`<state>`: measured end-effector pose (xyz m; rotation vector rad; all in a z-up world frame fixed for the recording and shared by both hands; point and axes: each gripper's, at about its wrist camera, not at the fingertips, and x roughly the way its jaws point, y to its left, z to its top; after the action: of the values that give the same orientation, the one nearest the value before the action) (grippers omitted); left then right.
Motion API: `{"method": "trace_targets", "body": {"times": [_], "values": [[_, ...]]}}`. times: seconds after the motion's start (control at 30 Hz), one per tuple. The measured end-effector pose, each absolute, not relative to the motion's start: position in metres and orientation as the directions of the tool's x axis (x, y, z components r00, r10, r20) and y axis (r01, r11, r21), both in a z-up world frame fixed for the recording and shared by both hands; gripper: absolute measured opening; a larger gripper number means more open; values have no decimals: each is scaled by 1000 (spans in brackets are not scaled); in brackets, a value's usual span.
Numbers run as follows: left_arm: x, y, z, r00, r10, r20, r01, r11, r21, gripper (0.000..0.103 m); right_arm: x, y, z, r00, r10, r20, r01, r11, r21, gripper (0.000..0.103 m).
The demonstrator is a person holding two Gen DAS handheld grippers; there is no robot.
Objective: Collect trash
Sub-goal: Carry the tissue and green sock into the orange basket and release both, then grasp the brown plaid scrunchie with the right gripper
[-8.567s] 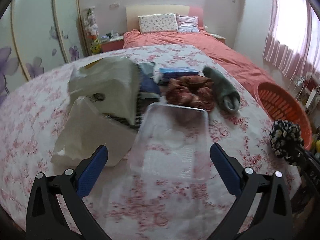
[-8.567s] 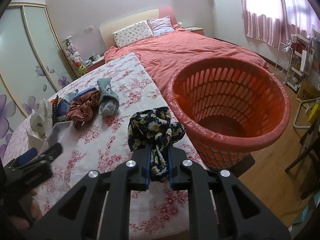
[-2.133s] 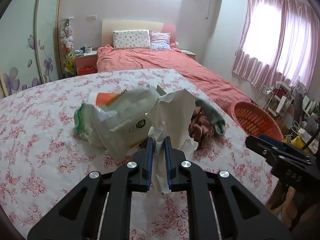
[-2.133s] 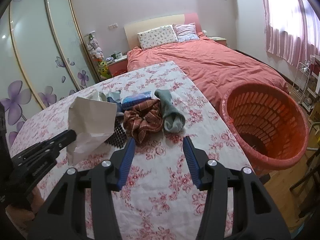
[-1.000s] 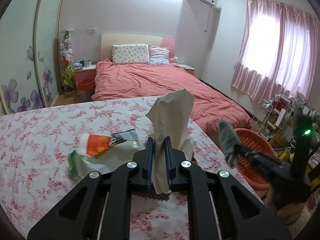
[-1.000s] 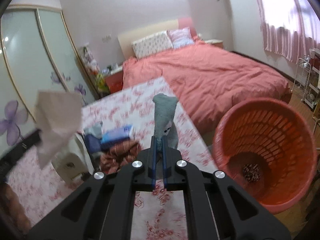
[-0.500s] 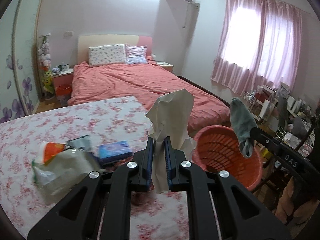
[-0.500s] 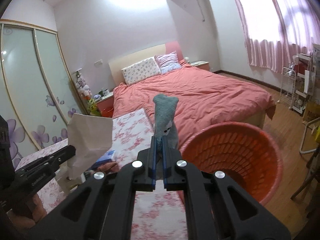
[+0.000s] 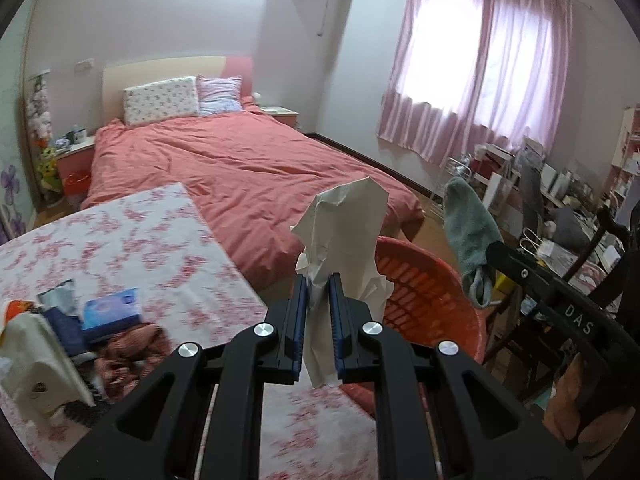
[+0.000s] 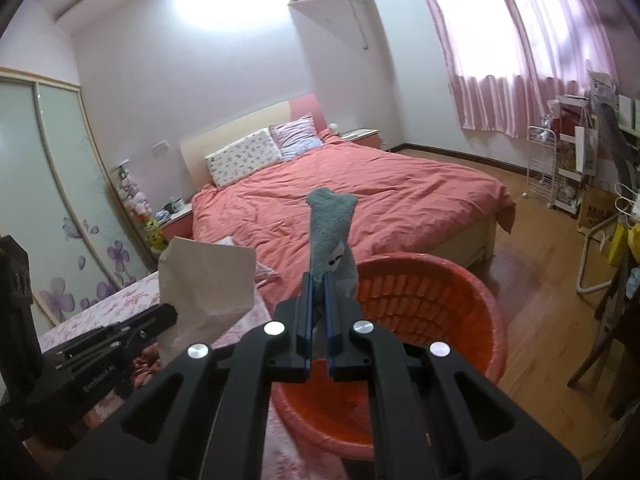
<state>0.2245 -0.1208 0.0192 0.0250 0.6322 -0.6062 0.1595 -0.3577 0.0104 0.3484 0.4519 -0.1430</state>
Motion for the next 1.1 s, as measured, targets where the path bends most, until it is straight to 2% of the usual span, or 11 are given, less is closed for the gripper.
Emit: {"method": "trace_targets", "body": {"times": [0.37,0.43,0.47,0.5,0.57,0.63,0.7,0.8,0.9,1.1], "values": [[236,-170,-2,575,-551,-605,588,792,-162,12,173,-402,-14,879,-82,-469,257,912,321,6],[236,-176,-5,576,-542,-612,586,796,-153,14,176,-407,-19,878,-75,-473,253,911,326,10],[236,-177,-7,577,-538,-615,584,798,-150,21,177,-407,-21,877,-73,-475,254,910,329,12],[237,-180,-9,573,-536,-620,585,797,-148,34,178,-410,-24,875,-76,-478,260,907,331,14],[237,-181,-12,582,-522,-624,575,806,-139,47,179,-415,-28,872,-75,-483,266,902,340,19],[238,-180,-15,584,-508,-633,567,813,-128,47,179,-418,-32,867,-86,-490,282,896,343,31],[240,-174,-17,584,-492,-646,554,823,-126,48,176,-417,-34,865,-97,-492,293,894,339,34],[237,-164,-15,599,-468,-650,532,839,-114,55,170,-414,-33,863,-119,-491,307,896,322,42],[232,-149,-10,623,-443,-644,512,854,-93,64,166,-404,-29,863,-131,-487,306,904,299,45],[222,-112,0,675,-381,-632,450,891,-56,73,166,-373,-20,867,-100,-488,256,930,263,47]]}}
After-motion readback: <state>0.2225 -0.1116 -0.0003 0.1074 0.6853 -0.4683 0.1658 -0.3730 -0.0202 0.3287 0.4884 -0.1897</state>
